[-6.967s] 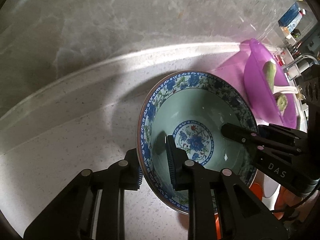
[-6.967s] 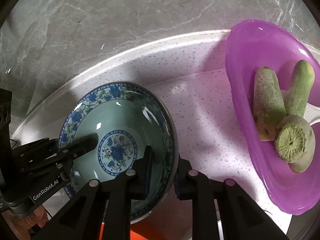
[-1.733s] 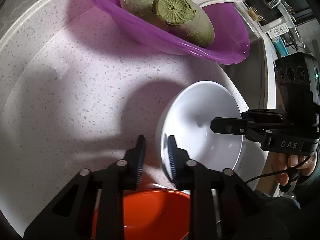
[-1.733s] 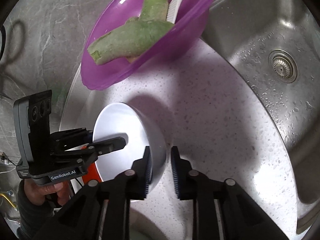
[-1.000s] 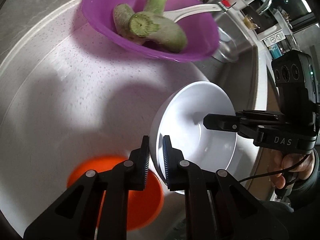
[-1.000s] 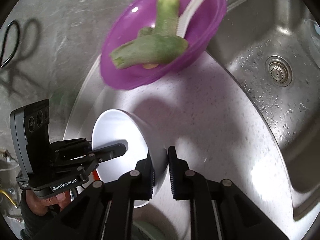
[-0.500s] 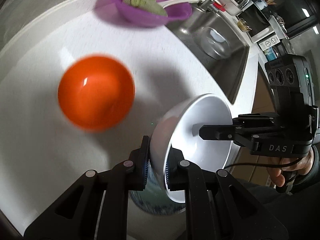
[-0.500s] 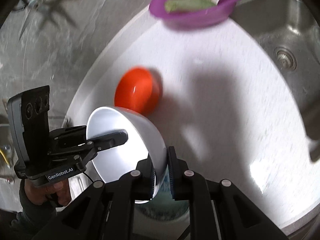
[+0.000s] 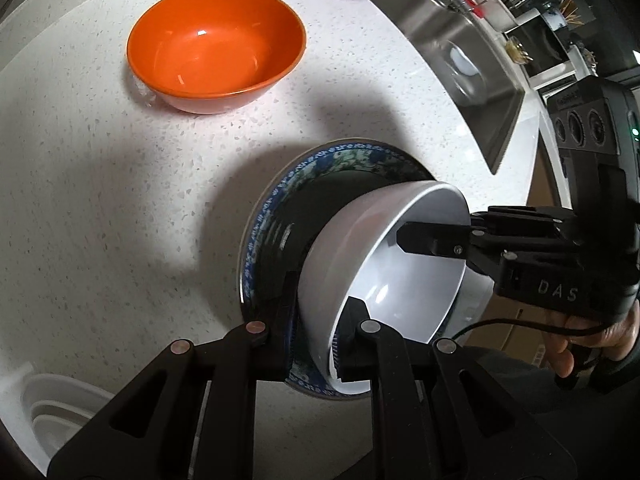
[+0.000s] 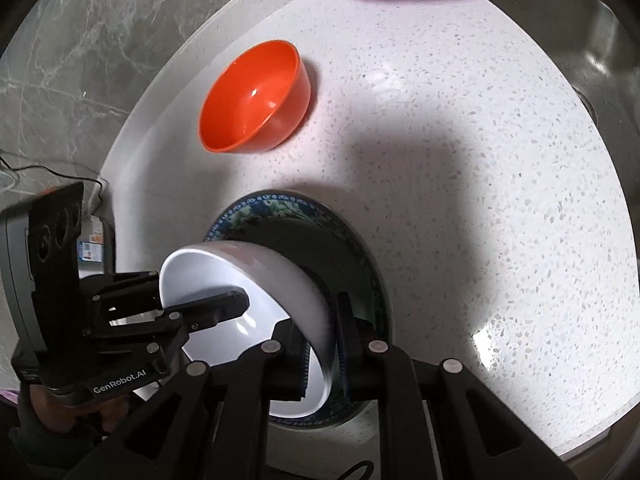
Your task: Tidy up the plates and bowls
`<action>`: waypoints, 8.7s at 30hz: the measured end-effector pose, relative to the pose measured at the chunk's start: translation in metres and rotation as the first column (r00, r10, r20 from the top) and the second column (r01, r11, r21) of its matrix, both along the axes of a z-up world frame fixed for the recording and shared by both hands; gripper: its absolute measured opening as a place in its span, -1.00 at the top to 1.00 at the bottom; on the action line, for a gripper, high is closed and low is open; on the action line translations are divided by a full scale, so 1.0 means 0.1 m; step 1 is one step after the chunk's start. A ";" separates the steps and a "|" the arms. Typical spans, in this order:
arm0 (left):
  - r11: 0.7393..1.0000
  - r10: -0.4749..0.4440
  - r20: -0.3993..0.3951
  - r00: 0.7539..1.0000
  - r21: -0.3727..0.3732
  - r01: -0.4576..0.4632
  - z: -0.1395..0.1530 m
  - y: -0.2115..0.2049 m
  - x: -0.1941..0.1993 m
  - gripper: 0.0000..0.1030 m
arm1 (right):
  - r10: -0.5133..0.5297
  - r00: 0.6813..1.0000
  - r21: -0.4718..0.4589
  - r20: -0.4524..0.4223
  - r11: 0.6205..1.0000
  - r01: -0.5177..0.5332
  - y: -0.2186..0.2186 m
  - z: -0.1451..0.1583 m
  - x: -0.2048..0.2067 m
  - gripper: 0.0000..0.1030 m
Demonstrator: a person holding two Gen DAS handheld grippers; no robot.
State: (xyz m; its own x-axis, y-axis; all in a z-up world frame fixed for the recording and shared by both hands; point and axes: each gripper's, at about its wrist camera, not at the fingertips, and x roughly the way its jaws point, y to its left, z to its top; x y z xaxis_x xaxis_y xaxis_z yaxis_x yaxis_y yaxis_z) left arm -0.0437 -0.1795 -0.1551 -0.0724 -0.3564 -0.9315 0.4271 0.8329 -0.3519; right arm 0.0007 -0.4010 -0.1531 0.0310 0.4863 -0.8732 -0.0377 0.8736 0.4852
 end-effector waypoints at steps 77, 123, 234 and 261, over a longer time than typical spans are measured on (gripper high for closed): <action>0.974 0.226 0.091 0.970 0.006 -0.227 -0.26 0.38 1.73 0.46 | 0.052 0.999 0.178 0.008 0.983 -0.053 0.56 -0.48 1.66 0.44; 0.980 0.173 0.081 0.982 -0.109 -0.164 0.62 0.11 0.47 0.70 | 0.027 0.999 0.095 0.039 0.995 -0.031 0.32 0.43 0.56 0.76; 0.964 0.264 0.049 0.963 -0.030 -0.263 -0.07 0.32 -0.05 0.82 | 0.324 0.937 0.002 0.132 0.945 -0.327 0.30 -0.16 0.28 0.76; 0.933 0.355 0.021 0.935 -0.081 -0.352 0.07 0.47 -0.13 0.86 | 0.270 0.957 -0.002 0.104 0.962 -0.271 0.29 -0.02 0.35 0.77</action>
State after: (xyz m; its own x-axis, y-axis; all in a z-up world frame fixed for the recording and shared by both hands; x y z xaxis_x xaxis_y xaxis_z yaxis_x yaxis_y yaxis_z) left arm -0.0567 -0.1326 -0.1482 0.1023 -0.4215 -0.9011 0.1229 0.9042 -0.4090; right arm 0.0357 -0.3719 -0.1552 -0.0146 0.4998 -0.8660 -0.3219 0.8177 0.4773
